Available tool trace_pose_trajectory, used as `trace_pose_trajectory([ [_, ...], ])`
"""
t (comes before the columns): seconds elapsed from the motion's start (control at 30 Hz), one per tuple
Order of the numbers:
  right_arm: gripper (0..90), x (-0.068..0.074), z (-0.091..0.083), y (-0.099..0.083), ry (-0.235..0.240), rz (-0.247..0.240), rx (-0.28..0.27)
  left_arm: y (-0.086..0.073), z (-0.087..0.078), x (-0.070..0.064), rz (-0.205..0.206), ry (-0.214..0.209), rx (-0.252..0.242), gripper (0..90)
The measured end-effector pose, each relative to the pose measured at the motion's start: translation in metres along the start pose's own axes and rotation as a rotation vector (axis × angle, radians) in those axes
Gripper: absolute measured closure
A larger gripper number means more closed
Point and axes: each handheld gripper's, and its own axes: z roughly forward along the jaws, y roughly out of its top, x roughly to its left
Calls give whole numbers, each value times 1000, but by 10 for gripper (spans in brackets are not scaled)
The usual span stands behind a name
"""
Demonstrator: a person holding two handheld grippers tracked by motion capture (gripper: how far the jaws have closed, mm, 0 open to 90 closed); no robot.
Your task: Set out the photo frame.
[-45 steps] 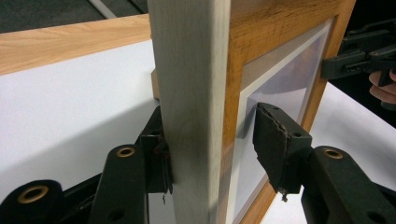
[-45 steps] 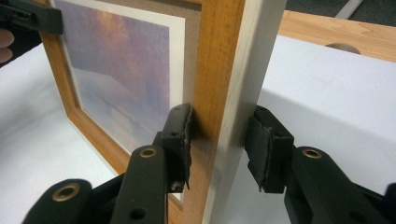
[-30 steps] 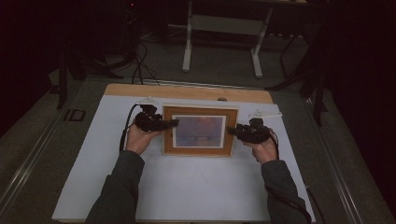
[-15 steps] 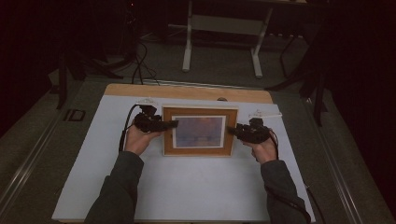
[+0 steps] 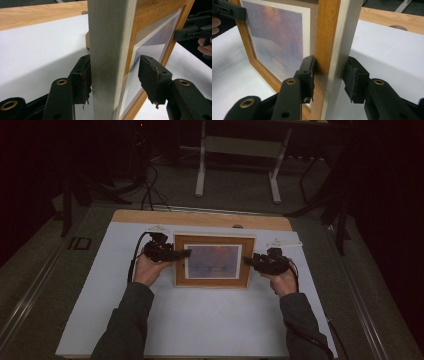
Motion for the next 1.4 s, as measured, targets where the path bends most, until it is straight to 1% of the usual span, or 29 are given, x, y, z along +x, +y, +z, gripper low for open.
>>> trace_pose_trajectory([
  [0.07, 583, 0, -1, -1, -6, -8, 0, -1, -1, 0, 5, 9, 1, 460],
  [0.13, 574, -1, -3, -2, -9, -10, -1, -2, -3, 1, 1, 11, -4, 459],
  [0.27, 569, -4, -8, -5, -14, 5, -7, -3, -9, 0, 6, 6, -15, 459],
  [0.47, 570, -5, -16, -6, -16, 7, -25, -6, -20, -3, 33, 4, -20, 459],
  [0.53, 573, -5, -17, -6, -18, 5, -29, -7, -22, -3, 33, 4, -26, 459],
  [0.57, 578, -6, -18, -6, -22, 8, -32, -8, -27, -3, 20, -12, -43, 459],
  [0.63, 591, -7, -21, -7, -27, 11, -37, -9, -31, -4, 17, -17, -50, 454],
  [0.73, 597, -8, -24, -9, -27, 13, -45, -11, -35, -5, 15, -4, -46, 455],
  [0.8, 602, -8, -27, -10, -30, 12, -51, -12, -38, -6, 14, -2, -58, 456],
  [0.93, 606, -10, -31, -12, -28, 15, -59, -15, -48, -5, 13, 13, -77, 454],
  [1.07, 607, -13, -36, -16, -34, 30, -67, -21, -57, -4, 2, 29, -100, 452],
  [1.1, 607, -14, -37, -18, -35, 37, -69, -23, -59, -4, 2, 38, -101, 452],
  [1.13, 607, -14, -37, -18, -35, 37, -69, -23, -59, -4, 2, 38, -101, 452],
  [1.17, 607, -15, -38, -19, -36, 42, -69, -28, -63, -4, 3, 57, -107, 452],
  [1.2, 607, -17, -40, -22, -39, 50, -70, -31, -66, -4, 4, 66, -111, 451],
  [1.3, 608, -20, -42, -28, -41, 64, -68, -40, -71, -4, 11, 109, -109, 448],
  [1.33, 607, -21, -42, -30, -41, 70, -68, -43, -72, -4, 13, 116, -106, 446],
  [1.37, 607, -21, -42, -30, -41, 70, -68, -43, -72, -4, 13, 116, -106, 445],
  [1.4, 607, -23, -44, -35, -50, 79, -67, -52, -75, -5, 21, 146, -101, 444],
])
